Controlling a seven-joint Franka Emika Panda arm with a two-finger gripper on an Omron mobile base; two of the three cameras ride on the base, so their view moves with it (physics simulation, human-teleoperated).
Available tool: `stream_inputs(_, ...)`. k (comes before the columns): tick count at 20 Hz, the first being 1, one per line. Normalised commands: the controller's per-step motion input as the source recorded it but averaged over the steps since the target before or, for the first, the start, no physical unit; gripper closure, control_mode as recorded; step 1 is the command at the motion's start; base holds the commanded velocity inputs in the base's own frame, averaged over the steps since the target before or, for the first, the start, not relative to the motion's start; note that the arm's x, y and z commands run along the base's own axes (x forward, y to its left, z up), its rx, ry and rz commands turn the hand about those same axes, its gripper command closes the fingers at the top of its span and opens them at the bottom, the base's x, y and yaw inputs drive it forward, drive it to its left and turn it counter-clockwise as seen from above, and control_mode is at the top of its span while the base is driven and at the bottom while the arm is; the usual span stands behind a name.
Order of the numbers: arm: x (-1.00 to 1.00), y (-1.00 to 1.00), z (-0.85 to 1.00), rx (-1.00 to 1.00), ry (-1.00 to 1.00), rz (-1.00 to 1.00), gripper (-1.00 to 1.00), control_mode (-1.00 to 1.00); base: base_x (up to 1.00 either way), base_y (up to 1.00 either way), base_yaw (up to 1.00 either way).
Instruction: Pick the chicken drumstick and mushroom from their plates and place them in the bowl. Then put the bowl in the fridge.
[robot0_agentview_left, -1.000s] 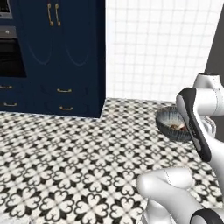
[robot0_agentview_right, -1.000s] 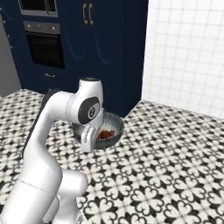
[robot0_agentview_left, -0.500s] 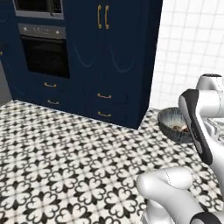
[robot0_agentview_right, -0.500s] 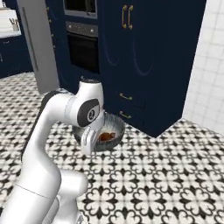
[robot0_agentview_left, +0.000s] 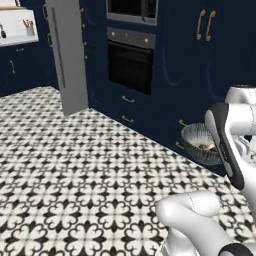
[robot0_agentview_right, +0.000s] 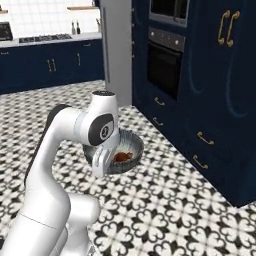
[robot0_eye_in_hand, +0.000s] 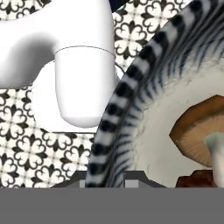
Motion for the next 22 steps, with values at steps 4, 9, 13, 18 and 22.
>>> stream_inputs(4, 0.0, 0.0, 0.0, 0.0, 0.0, 0.0, 1.0, 1.0, 1.0, 0.0, 0.67)
stream_inputs(9, 0.0, 0.0, 0.0, 0.0, 0.0, 0.0, 1.0, 1.0, 1.0, 0.0, 0.65)
stream_inputs(13, 0.0, 0.0, 0.0, 0.0, 0.0, 0.0, 1.0, 1.0, 1.0, 0.0, 0.47)
stream_inputs(18, 0.0, 0.0, 0.0, 0.0, 0.0, 0.0, 1.0, 1.0, 1.0, 0.0, 0.2)
stream_inputs(22, 0.0, 0.0, 0.0, 0.0, 0.0, 0.0, 1.0, 1.0, 1.0, 0.0, 0.04)
